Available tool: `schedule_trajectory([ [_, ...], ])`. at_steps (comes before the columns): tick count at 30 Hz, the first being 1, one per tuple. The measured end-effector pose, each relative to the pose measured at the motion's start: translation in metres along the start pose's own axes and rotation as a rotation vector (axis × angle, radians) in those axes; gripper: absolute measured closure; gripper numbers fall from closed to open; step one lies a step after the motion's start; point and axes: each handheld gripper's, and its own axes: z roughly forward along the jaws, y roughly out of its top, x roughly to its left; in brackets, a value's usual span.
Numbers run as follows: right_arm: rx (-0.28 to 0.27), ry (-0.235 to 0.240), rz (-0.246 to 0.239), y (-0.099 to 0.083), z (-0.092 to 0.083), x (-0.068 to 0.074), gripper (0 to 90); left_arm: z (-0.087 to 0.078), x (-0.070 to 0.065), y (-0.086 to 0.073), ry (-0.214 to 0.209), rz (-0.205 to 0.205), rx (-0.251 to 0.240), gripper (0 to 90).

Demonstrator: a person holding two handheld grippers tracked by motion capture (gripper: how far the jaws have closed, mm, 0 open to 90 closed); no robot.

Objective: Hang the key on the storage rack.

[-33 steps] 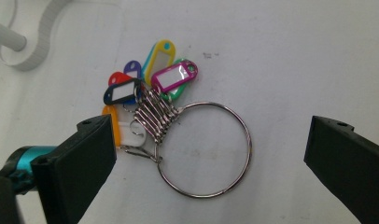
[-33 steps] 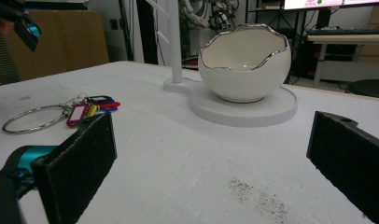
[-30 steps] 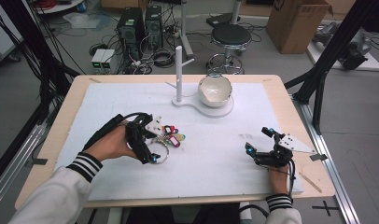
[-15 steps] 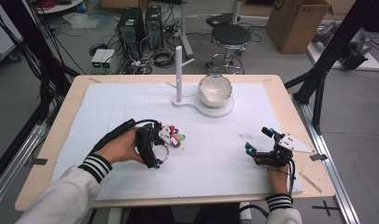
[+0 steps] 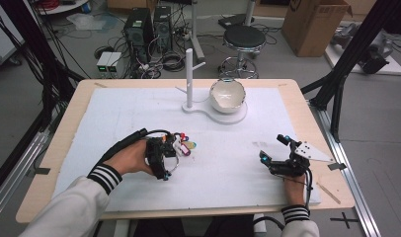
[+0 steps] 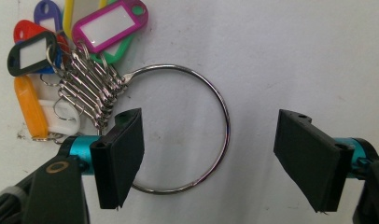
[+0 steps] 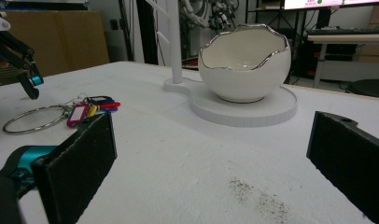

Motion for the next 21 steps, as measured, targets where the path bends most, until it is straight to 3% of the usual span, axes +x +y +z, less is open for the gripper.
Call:
schedule_trajectory([
  [12,0.000,-0.001,-0.002,0.000,0.000,0.000,0.9,0.009,0.001,0.006,-0.056,-0.025,0.059,39.9],
  [21,0.001,-0.002,-0.001,0.000,0.000,0.000,0.9,0.012,0.000,0.010,-0.058,-0.029,0.099,46.1],
])
